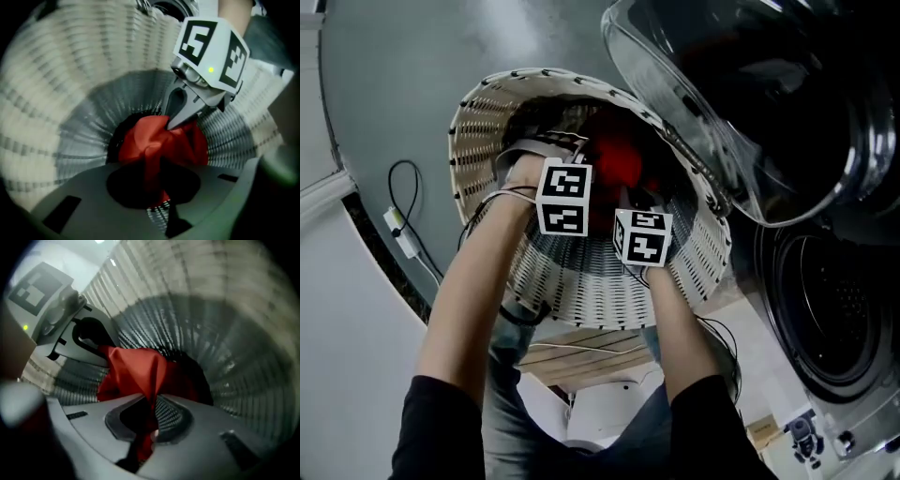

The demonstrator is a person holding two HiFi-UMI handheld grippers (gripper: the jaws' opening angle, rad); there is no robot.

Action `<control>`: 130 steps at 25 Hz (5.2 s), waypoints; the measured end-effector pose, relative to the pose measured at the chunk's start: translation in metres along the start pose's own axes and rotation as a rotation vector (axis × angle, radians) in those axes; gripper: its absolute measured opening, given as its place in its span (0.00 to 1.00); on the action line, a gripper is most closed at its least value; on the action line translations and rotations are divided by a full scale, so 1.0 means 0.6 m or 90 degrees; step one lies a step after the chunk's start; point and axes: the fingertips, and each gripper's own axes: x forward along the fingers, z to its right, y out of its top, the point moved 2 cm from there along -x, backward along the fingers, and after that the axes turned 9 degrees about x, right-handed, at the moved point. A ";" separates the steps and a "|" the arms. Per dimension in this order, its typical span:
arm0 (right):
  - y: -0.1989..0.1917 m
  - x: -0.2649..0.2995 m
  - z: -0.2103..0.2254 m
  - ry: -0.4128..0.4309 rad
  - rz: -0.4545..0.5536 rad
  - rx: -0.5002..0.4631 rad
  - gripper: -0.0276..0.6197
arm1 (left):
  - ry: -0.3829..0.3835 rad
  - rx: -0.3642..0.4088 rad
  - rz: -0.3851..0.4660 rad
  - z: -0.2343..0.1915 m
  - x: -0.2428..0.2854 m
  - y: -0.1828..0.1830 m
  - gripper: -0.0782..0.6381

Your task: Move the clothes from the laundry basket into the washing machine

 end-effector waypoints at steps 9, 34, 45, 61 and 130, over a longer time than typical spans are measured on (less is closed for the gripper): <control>0.065 -0.162 -0.051 0.007 0.044 -0.009 0.09 | 0.024 -0.059 0.030 0.007 -0.173 0.050 0.21; 0.249 -0.584 -0.172 -0.011 0.225 -0.002 0.09 | 0.137 -0.120 0.154 -0.017 -0.622 0.203 0.21; 0.299 -0.757 -0.198 -0.075 0.317 0.056 0.09 | 0.149 -0.060 0.225 -0.025 -0.772 0.286 0.21; 0.310 -1.029 -0.171 -0.103 0.452 0.043 0.09 | 0.197 0.028 0.278 0.013 -0.957 0.482 0.21; 0.159 -1.481 0.136 -0.365 0.604 0.233 0.10 | 0.103 0.327 0.472 0.085 -1.025 1.035 0.21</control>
